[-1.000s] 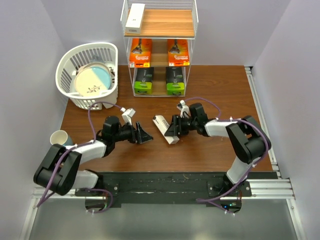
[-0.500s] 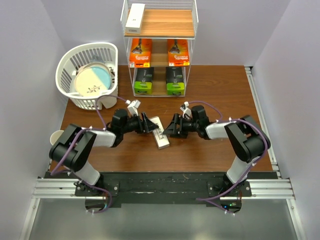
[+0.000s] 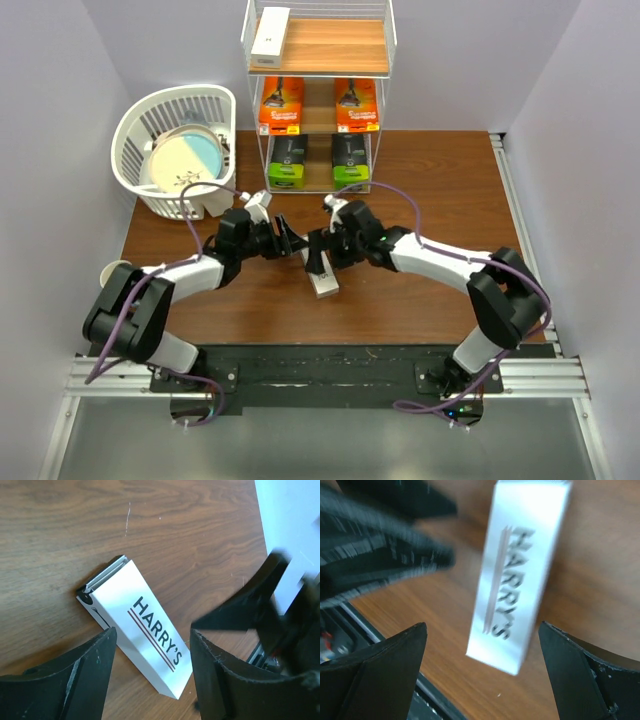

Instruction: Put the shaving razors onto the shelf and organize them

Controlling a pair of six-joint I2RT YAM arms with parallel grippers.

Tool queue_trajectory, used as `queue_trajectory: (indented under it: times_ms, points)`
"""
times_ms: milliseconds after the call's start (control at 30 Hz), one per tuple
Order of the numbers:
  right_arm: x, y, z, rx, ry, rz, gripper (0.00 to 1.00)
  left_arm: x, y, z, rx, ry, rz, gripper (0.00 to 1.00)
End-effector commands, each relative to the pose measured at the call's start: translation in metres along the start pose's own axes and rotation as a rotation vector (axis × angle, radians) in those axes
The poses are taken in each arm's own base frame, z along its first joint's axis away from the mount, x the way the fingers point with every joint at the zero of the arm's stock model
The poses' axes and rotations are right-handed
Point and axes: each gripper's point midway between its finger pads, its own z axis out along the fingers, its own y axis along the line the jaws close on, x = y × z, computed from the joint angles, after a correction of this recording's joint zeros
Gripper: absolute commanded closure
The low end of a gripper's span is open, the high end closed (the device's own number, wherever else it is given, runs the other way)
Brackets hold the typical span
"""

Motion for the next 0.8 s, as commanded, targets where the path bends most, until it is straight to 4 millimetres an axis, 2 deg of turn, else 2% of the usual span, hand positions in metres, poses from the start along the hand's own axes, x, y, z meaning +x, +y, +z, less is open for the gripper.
queue_trajectory:
  times_ms: [0,33,167,267,333,400,433,533,600,633,667,733,767]
  points:
    - [0.042,-0.031,0.007,0.245,0.149,-0.074,0.01,-0.02,0.001,-0.012,-0.069,-0.049,0.033,0.34]
    - [0.048,-0.027,0.011,0.246,0.17,-0.082,0.01,-0.023,0.0,-0.015,-0.074,-0.061,0.037,0.34]
    - [0.053,-0.037,0.023,0.321,0.197,-0.026,0.01,-0.021,0.012,-0.028,-0.12,-0.089,0.029,0.33]
    - [0.06,-0.042,0.033,0.334,0.223,-0.006,0.1,-0.022,0.02,-0.037,-0.145,-0.122,0.009,0.33]
    - [0.066,-0.04,0.037,0.307,0.246,0.004,0.23,-0.018,0.024,-0.039,-0.15,-0.123,-0.004,0.33]
    - [0.067,-0.031,0.039,0.233,0.241,0.022,0.3,-0.015,0.021,-0.036,-0.118,-0.114,0.003,0.33]
    - [0.069,-0.016,0.037,0.133,0.26,0.049,0.37,-0.013,0.02,-0.034,-0.102,-0.108,0.005,0.33]
    - [0.067,-0.006,0.04,-0.026,0.233,0.128,0.43,-0.01,0.02,-0.026,-0.079,-0.089,-0.007,0.3]
    - [0.071,0.004,0.039,-0.168,0.234,0.184,0.43,-0.006,0.02,-0.02,-0.054,-0.067,-0.012,0.26]
    - [0.06,0.001,0.043,-0.222,0.189,0.212,0.43,-0.006,0.018,-0.018,-0.037,-0.061,-0.013,0.24]
    - [0.068,-0.001,0.039,-0.266,0.215,0.247,0.42,-0.008,0.014,-0.015,-0.011,-0.067,-0.005,0.2]
    - [0.062,-0.007,0.038,-0.324,0.173,0.303,0.4,-0.004,0.011,-0.011,0.021,-0.043,-0.01,0.18]
    - [0.066,-0.006,0.037,-0.357,0.195,0.317,0.39,-0.007,0.006,-0.009,0.054,-0.052,-0.008,0.18]
